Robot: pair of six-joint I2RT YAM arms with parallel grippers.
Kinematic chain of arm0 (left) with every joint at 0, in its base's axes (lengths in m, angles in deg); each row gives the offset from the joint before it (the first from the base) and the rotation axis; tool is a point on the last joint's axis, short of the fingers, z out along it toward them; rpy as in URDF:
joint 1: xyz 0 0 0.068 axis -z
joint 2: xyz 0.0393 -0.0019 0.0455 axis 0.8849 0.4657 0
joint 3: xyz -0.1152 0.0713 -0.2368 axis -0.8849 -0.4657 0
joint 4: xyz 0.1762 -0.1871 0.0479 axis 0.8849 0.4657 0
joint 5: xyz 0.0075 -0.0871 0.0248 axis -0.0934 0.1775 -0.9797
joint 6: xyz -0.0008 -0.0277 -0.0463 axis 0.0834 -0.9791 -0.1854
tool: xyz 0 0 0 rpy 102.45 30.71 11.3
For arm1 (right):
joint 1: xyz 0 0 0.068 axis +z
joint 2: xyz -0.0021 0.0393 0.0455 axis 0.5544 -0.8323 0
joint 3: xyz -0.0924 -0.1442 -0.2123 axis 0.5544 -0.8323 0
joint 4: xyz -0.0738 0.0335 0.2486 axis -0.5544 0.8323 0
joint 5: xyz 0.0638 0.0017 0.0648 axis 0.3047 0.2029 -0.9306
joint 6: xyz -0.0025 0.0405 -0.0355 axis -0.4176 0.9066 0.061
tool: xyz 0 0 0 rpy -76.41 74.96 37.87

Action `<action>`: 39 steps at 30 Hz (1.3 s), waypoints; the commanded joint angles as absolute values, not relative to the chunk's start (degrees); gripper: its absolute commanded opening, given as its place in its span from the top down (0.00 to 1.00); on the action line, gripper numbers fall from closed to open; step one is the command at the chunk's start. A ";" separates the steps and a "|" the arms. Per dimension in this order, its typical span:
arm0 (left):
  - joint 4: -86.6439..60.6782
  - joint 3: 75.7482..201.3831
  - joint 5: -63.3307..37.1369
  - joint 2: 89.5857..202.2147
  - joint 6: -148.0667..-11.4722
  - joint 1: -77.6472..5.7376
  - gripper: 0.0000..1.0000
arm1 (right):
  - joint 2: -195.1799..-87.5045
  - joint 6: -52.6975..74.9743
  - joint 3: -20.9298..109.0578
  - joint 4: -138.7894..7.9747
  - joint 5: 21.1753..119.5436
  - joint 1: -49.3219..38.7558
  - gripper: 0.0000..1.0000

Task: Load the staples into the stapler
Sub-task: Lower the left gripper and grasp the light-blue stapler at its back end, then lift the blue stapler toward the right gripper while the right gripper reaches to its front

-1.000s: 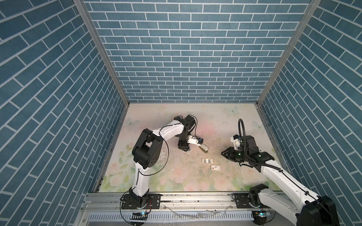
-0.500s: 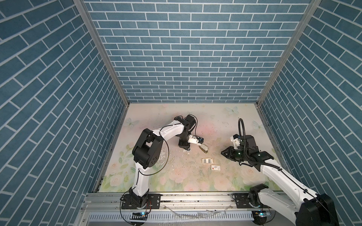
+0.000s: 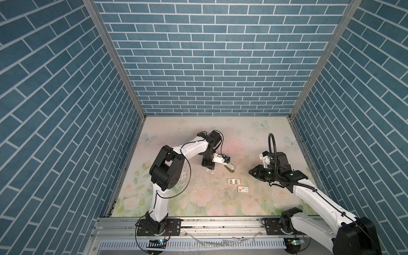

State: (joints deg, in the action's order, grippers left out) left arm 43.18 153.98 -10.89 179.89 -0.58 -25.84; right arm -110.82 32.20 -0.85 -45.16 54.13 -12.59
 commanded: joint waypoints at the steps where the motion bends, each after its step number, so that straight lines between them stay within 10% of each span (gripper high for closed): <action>1: 44.01 153.06 -10.61 180.13 -0.93 -25.50 0.64 | -111.12 33.34 -0.85 -45.67 53.71 -12.84 0.79; 14: 43.81 152.55 -10.39 178.05 -3.92 -25.42 0.91 | -112.33 31.87 1.48 -43.29 53.18 -12.84 0.81; 39: 42.38 149.97 -5.30 166.19 -14.85 -24.98 0.93 | -126.69 34.15 16.74 -43.29 46.03 -3.19 0.79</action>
State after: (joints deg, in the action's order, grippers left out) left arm 42.74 150.59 -6.50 167.96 -12.12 -25.43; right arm -125.13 32.22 15.63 -41.29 47.44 -4.02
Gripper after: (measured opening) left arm 0.287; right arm 0.202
